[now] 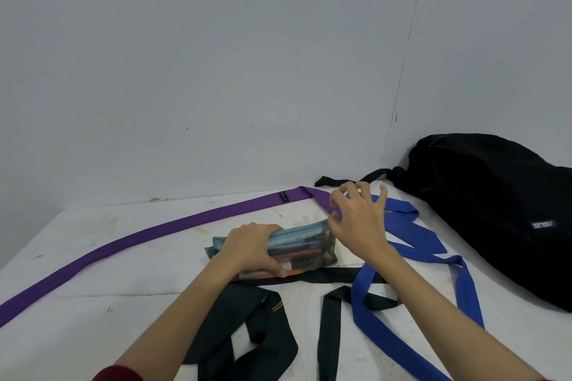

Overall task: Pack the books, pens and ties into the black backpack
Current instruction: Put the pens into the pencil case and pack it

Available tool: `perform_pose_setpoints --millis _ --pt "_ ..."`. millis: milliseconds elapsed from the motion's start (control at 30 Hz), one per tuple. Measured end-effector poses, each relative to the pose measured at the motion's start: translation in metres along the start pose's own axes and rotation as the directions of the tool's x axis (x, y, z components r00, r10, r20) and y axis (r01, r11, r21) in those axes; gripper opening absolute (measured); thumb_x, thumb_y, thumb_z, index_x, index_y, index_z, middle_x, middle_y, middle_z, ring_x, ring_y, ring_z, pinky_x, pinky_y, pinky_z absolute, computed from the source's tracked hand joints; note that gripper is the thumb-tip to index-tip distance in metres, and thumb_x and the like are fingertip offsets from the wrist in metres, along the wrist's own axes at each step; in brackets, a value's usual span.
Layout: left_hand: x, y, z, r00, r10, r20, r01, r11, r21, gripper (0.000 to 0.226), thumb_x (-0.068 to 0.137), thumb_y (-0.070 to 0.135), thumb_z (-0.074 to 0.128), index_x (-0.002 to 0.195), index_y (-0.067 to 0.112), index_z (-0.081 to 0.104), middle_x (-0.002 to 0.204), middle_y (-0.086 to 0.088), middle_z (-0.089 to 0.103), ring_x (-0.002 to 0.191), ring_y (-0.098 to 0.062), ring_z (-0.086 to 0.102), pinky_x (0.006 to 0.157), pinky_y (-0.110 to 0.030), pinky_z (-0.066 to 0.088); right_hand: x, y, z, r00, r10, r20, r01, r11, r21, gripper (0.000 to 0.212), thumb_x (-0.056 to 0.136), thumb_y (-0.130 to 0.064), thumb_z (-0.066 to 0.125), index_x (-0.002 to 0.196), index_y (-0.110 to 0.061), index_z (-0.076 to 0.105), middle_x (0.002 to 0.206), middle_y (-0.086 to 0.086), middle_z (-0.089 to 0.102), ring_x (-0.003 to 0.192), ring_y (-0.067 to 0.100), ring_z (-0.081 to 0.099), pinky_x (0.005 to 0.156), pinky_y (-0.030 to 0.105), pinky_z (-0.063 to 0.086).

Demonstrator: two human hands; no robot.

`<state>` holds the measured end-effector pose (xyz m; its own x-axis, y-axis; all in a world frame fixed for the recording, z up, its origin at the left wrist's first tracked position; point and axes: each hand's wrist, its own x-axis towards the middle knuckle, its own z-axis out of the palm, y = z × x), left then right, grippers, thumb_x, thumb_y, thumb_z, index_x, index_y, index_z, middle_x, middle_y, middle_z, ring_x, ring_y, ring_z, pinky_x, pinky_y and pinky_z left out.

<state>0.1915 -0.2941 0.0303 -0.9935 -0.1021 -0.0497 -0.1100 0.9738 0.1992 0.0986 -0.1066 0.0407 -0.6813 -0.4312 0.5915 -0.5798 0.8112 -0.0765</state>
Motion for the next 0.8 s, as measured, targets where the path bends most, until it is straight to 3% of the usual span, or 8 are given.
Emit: perform_pose_setpoints --millis 100,167,267,400,433,500,600,800 --pt "-0.002 0.001 -0.001 1.000 -0.014 -0.007 0.014 1.000 0.004 0.067 0.063 0.060 0.074 0.121 0.034 0.052 0.103 0.013 0.061 0.086 -0.007 0.049 0.070 -0.024 0.035 0.000 0.002 0.000 0.991 0.016 0.132 -0.029 0.995 0.097 0.009 0.083 -0.020 0.062 0.091 -0.016 0.062 0.089 -0.002 0.063 0.090 0.020 0.056 0.102 0.050 0.035" --pt "-0.004 0.003 -0.002 0.998 -0.018 -0.058 0.018 1.000 -0.002 0.063 0.063 0.060 0.074 0.117 0.034 0.055 0.097 0.015 0.060 0.084 -0.006 0.050 0.068 -0.023 0.035 -0.002 0.008 -0.004 0.931 0.097 0.351 -0.237 0.893 0.383 0.022 0.092 -0.034 0.056 0.106 -0.017 0.059 0.101 -0.004 0.063 0.095 0.013 0.053 0.091 0.034 0.043" --pt "-0.006 0.009 -0.010 0.977 -0.075 -0.201 0.049 0.990 -0.134 0.056 0.062 0.059 0.075 0.110 0.035 0.060 0.091 0.014 0.064 0.081 -0.006 0.056 0.065 -0.021 0.038 -0.015 0.011 -0.004 0.827 0.150 0.542 -0.541 0.472 0.696 0.054 0.081 -0.049 0.064 0.125 -0.020 0.050 0.122 -0.002 0.056 0.104 0.012 0.054 0.075 0.020 0.045" --pt "-0.002 0.018 -0.037 0.970 -0.132 -0.207 -0.006 0.830 -0.557 0.072 0.051 0.068 0.076 0.111 0.030 0.062 0.092 0.014 0.068 0.080 -0.005 0.066 0.074 -0.029 0.057 -0.026 0.010 -0.005 0.755 0.148 0.639 -0.653 0.071 0.754 0.096 0.059 -0.050 0.074 0.142 -0.030 0.029 0.135 -0.005 0.043 0.120 0.019 0.051 0.085 0.033 0.049" --pt "-0.003 0.021 -0.042 0.976 -0.117 -0.184 -0.030 0.763 -0.646 0.078 0.049 0.068 0.077 0.115 0.030 0.059 0.096 0.012 0.068 0.082 -0.006 0.067 0.075 -0.030 0.057 -0.024 0.008 -0.008 0.740 0.128 0.660 -0.664 -0.017 0.748 0.097 0.060 -0.047 0.075 0.144 -0.028 0.029 0.136 -0.002 0.044 0.118 0.023 0.054 0.086 0.036 0.051" --pt "-0.005 0.031 -0.048 0.991 -0.082 -0.108 -0.035 0.617 -0.786 0.073 0.056 0.058 0.081 0.119 0.030 0.054 0.103 0.008 0.067 0.085 -0.009 0.068 0.073 -0.026 0.056 -0.017 0.008 -0.016 0.736 0.049 0.676 -0.666 -0.130 0.735 0.075 0.070 -0.043 0.073 0.134 -0.015 0.046 0.126 0.006 0.058 0.107 0.024 0.062 0.083 0.038 0.053" --pt "-0.006 0.046 -0.045 0.997 -0.017 0.077 0.078 0.394 -0.916 0.054 0.070 0.039 0.078 0.116 0.019 0.059 0.099 -0.004 0.072 0.083 -0.019 0.071 0.071 -0.030 0.056 -0.011 0.006 -0.032 0.751 0.055 0.658 -0.645 -0.152 0.749 0.042 0.083 -0.031 0.066 0.113 -0.001 0.063 0.097 0.012 0.067 0.088 0.026 0.066 0.077 0.038 0.056" --pt "0.006 0.082 -0.029 0.983 0.060 0.175 0.157 0.235 -0.959 0.051 0.072 0.037 0.074 0.113 0.009 0.061 0.097 -0.013 0.072 0.080 -0.025 0.070 0.071 -0.033 0.057 -0.017 0.025 -0.058 0.738 0.294 0.608 -0.642 0.025 0.767 0.032 0.082 -0.028 0.071 0.103 -0.003 0.067 0.093 0.014 0.071 0.075 0.019 0.068 0.063 0.031 0.057"
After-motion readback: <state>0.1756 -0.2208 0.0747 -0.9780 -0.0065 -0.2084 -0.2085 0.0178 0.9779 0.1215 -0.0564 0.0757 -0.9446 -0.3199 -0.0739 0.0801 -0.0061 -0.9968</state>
